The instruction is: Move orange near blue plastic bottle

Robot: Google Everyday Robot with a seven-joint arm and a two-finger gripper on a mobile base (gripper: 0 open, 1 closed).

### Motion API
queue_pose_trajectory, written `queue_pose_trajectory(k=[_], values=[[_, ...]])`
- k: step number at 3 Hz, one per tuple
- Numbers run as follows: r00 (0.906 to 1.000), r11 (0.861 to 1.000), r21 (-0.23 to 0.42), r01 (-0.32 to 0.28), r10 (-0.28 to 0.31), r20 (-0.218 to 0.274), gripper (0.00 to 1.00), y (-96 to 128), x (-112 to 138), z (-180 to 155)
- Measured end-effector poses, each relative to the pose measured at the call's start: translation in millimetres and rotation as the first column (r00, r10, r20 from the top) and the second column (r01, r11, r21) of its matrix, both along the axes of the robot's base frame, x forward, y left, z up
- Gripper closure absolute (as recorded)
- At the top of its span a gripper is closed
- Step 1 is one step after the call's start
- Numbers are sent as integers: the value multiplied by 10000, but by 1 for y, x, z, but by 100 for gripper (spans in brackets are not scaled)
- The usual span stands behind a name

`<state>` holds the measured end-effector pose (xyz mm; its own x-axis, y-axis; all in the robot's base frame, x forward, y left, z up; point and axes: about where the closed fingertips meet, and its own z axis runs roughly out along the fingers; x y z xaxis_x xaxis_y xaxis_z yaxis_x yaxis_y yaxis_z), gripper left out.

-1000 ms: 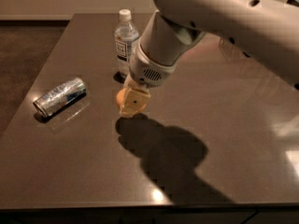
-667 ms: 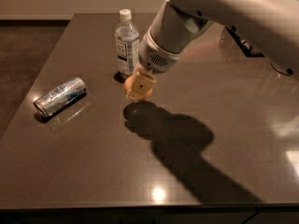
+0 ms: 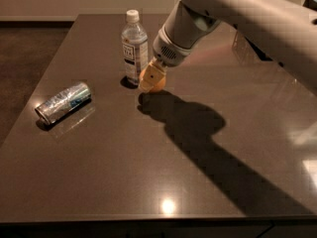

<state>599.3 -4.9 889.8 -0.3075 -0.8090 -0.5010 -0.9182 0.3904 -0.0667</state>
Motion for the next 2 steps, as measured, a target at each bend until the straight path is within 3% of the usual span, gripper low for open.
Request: queue_pose_trajectory(k=[1, 2], values=[[9968, 9968, 16, 802, -802, -54, 100, -5, 25, -12], [9928, 9928, -7, 1197, -1197, -22, 85, -10, 38, -22]])
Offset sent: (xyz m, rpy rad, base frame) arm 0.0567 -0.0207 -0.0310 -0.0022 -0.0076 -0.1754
